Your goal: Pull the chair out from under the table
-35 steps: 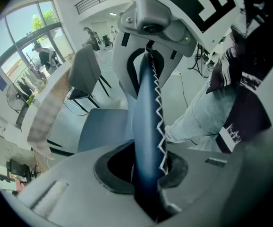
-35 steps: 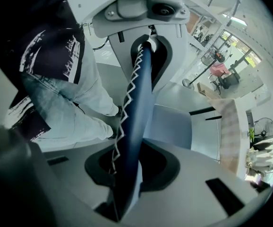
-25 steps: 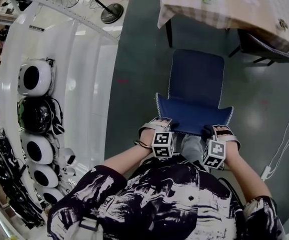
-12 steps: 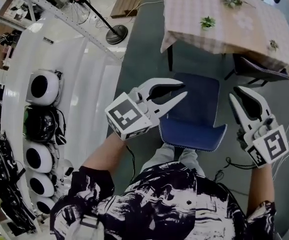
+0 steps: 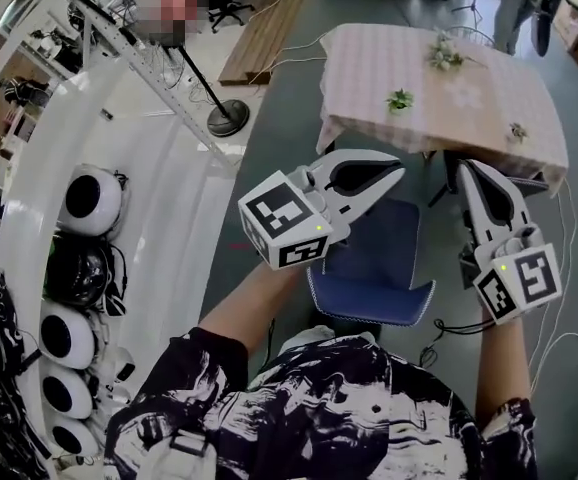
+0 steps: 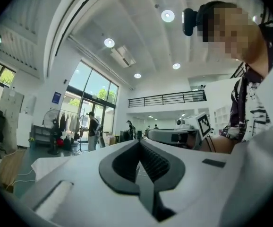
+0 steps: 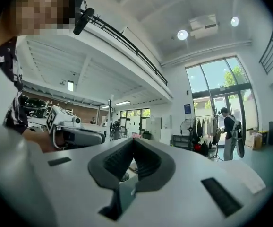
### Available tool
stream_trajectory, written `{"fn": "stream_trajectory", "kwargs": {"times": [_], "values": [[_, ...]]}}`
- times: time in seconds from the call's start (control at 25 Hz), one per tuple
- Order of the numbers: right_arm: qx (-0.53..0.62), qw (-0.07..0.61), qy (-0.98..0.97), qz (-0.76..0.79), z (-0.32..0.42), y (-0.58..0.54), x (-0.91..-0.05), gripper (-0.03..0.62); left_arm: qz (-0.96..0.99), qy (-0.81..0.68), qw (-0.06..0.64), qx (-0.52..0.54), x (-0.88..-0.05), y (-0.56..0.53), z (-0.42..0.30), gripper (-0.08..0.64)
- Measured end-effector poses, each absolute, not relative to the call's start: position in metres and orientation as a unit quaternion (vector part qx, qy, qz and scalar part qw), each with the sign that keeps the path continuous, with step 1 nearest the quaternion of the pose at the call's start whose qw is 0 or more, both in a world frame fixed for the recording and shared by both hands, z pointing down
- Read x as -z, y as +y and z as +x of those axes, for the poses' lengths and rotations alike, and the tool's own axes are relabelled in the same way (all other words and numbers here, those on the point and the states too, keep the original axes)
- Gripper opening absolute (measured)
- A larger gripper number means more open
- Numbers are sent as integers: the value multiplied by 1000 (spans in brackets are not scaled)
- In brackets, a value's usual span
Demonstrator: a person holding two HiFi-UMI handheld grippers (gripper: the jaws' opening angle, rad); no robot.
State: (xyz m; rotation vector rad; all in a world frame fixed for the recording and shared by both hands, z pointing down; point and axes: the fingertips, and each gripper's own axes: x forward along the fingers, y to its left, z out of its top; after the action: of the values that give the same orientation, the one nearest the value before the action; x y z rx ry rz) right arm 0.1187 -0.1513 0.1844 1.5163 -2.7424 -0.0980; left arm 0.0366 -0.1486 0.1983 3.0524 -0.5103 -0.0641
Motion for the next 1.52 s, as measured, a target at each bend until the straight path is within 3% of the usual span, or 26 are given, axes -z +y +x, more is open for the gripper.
{"fn": "stream_trajectory", "kwargs": {"times": [1.52], "values": [[34,18,-855,518,115,-150,-186,3,980,-201,13,2,-192,-167,30,3]]}}
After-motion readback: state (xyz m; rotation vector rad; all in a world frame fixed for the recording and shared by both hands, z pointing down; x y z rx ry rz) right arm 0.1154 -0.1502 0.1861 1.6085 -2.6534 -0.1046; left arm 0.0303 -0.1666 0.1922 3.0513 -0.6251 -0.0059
